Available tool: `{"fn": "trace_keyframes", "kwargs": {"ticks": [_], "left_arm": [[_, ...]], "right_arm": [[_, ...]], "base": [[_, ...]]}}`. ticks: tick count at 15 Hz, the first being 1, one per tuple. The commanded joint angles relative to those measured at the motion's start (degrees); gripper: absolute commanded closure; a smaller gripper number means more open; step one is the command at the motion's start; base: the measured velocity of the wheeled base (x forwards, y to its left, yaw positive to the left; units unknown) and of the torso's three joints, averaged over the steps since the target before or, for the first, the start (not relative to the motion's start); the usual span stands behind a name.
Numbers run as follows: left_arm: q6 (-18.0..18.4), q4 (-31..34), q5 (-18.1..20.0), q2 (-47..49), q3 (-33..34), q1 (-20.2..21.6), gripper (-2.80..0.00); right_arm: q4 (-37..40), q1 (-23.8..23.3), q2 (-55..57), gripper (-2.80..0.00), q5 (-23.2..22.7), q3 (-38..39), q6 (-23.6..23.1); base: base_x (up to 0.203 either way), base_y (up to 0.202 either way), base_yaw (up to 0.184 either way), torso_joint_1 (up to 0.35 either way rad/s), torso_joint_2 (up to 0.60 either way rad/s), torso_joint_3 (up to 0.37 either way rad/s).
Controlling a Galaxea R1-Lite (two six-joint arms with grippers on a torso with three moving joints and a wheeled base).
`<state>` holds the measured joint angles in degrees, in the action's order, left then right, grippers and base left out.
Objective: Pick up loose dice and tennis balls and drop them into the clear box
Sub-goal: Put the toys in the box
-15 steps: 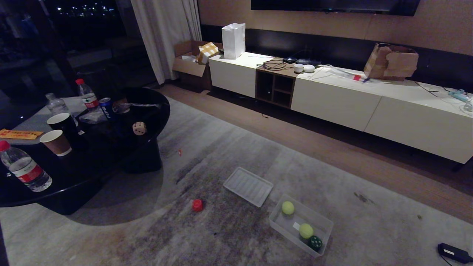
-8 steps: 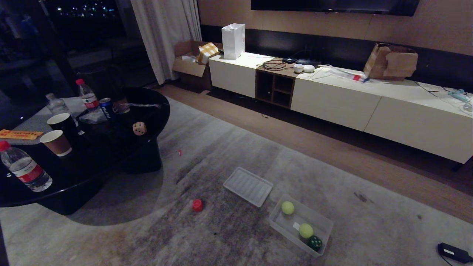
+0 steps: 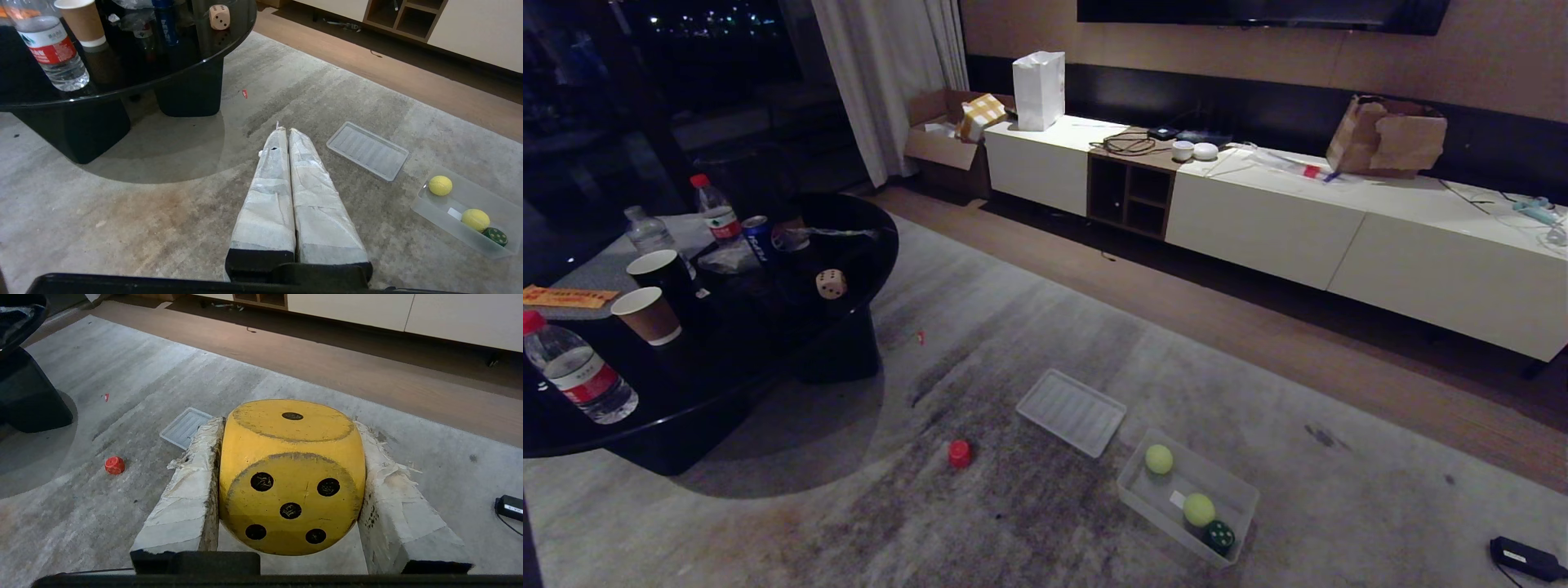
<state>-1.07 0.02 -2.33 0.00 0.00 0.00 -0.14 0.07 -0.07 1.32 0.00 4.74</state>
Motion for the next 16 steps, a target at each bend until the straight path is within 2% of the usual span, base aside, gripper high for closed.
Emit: {"fn": "trace_keyframes", "kwargs": {"ticks": [1,16], "left_arm": [[-0.2,0.0,0.0,0.1,0.1,0.0,0.0],[-0.1,0.0,0.0,0.1,0.1,0.0,0.0]], "right_arm": [[0.0,0.0,0.1,0.0,0.0,0.0,0.0],[0.0,0.0,0.1,0.0,0.0,0.0,0.0]], "base": [[0.0,0.0,0.0,0.002,0.0,-0.079],[0.0,0.0,0.0,0.003,0.0,-0.187]]}}
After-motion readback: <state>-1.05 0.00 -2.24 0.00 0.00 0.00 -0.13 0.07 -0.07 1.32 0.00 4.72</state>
